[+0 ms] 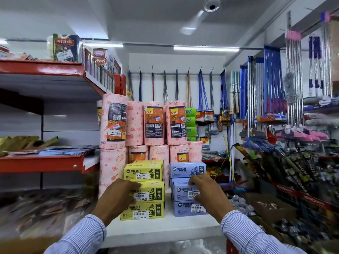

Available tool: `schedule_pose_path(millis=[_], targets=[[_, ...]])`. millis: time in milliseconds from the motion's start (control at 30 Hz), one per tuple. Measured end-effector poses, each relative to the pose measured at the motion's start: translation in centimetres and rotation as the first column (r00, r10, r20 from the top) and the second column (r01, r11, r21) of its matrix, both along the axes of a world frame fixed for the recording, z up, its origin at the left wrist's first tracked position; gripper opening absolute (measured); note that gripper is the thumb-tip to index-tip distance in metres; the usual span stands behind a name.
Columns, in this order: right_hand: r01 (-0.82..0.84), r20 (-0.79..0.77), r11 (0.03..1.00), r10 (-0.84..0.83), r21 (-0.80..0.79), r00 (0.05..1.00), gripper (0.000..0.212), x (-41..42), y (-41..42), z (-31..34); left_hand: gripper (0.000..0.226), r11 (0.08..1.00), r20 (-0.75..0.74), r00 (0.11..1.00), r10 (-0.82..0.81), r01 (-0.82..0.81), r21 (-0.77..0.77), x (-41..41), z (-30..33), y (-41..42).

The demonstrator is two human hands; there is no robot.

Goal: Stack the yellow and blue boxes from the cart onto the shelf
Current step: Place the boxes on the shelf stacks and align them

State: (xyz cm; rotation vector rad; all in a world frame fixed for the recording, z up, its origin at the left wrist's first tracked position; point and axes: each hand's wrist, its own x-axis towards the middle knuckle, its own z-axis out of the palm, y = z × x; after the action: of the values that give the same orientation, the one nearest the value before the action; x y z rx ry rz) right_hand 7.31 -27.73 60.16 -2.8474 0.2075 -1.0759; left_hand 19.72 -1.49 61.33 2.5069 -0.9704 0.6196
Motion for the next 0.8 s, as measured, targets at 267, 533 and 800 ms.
schedule_pose_path(millis=[267, 533, 800], targets=[[-0.015, 0.053, 0.999, 0.012, 0.045, 0.998, 0.048, -0.3, 0.7, -1.1, 0.048, 1.000, -0.004, 1.000, 0.027, -0.027, -0.015, -0.6, -0.4, -0.2], [0.022, 0.040, 0.998, -0.019, -0.058, 0.999, 0.047, -0.8, 1.4, -2.0, 0.054, 0.999, 0.157, 0.987, 0.020, -0.024, 0.029, -1.2, -1.6, -0.3], [0.030, -0.013, 0.986, -0.032, -0.167, 0.999, 0.085, -6.6, 5.5, -7.8, 0.087, 0.988, 0.370, 0.917, -0.152, 0.129, 0.086, -8.6, -8.7, 0.4]])
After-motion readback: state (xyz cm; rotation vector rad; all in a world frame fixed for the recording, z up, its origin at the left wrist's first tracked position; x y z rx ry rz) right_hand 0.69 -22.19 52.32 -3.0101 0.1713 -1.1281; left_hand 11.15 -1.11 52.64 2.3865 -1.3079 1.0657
